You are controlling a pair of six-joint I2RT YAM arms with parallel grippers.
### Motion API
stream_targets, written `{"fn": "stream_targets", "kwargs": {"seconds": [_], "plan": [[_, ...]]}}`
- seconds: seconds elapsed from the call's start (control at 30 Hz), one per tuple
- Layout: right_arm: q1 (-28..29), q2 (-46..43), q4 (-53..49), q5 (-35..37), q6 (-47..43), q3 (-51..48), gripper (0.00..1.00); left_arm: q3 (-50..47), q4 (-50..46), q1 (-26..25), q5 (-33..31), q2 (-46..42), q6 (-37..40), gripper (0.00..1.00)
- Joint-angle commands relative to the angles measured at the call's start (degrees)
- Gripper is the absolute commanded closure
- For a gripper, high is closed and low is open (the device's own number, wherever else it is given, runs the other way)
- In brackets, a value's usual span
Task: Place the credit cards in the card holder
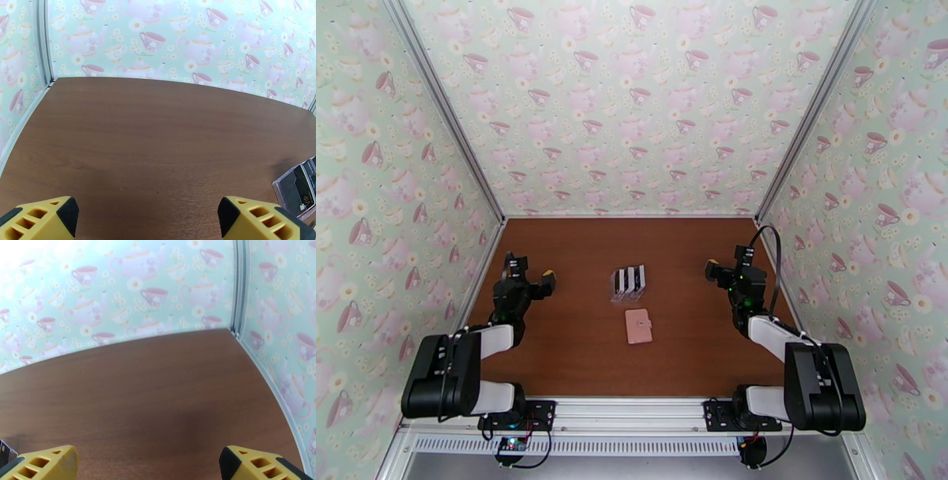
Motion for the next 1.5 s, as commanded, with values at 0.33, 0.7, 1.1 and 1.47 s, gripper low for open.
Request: {"fn": "stream_targets", "kwargs": {"seconds": [0.33,0.7,1.1,1.47], "plan": [[0.4,3.8,15.1,-3.1,-2.9,-6.7,0.00,-0.9,9.1,-3.0,0.9,5.4,5.0,0.00],[3.3,11.8,17.7,-0.6,-5.6,-4.5,0.00,1.4,3.8,-3.9,-4.7,5.1,4.3,0.00],[3.3,11.8,17.2,1.2,-4.7,-4.2,0.00,1.2,4.1,-4.2,-5.2,5.0,4.4,0.00],[3.3,11.9,17.3,2.7,-4.3,-4.3,0.00,1.1,4.2,-4.2,-5.2,4.9,4.4,0.00]]}}
